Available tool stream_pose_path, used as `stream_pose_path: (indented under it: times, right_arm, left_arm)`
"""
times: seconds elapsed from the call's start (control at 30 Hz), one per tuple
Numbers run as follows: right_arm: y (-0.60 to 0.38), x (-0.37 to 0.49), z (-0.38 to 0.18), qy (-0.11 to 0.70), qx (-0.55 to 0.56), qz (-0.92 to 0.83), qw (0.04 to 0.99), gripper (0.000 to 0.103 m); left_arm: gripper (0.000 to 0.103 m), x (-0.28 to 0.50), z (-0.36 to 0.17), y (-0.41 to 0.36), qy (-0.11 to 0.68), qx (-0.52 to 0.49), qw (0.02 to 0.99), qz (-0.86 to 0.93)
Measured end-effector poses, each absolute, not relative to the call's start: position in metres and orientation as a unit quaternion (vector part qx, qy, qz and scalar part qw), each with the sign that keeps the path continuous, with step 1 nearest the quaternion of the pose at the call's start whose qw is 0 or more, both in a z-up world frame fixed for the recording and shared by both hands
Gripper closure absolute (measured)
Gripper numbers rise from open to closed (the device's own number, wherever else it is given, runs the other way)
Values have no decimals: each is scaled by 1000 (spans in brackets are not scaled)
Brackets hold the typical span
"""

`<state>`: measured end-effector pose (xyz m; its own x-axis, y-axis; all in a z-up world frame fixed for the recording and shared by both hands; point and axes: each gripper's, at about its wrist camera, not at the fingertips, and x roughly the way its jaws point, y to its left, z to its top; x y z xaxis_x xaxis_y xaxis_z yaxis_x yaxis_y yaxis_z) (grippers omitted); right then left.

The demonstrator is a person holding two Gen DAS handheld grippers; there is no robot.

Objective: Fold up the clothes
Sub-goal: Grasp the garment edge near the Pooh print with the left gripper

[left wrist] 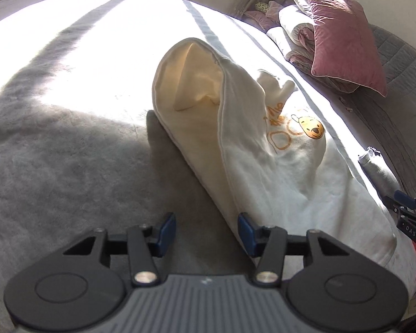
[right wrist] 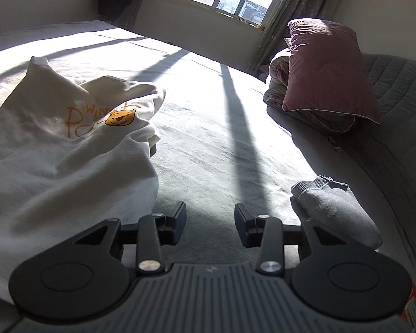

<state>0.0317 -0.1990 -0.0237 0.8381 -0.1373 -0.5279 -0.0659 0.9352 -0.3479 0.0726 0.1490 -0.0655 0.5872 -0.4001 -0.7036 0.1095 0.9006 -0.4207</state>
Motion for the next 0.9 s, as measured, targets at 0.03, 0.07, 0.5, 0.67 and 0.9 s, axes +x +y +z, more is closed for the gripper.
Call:
stream_pose_path:
  times: [0.03, 0.07, 0.5, 0.67, 0.9]
  right_arm:
    - [-194, 34, -23, 284, -176, -12, 942, 60]
    - [-189, 35, -21, 284, -173, -4, 943, 60]
    - [-130, 47, -17, 282, -161, 68, 943, 57]
    - [-113, 50, -22, 286, -167, 84, 940, 56]
    - [-101, 56, -36, 319, -151, 107, 930, 56]
  left_arm:
    - [54, 77, -66, 151, 429, -188, 873, -133]
    - [55, 81, -67, 153, 429, -209, 871, -119]
    - [63, 103, -75, 163, 414, -345, 842, -36]
    - [66, 108, -75, 154, 415, -332, 846, -39]
    - [93, 114, -80, 143, 427, -313, 847, -53]
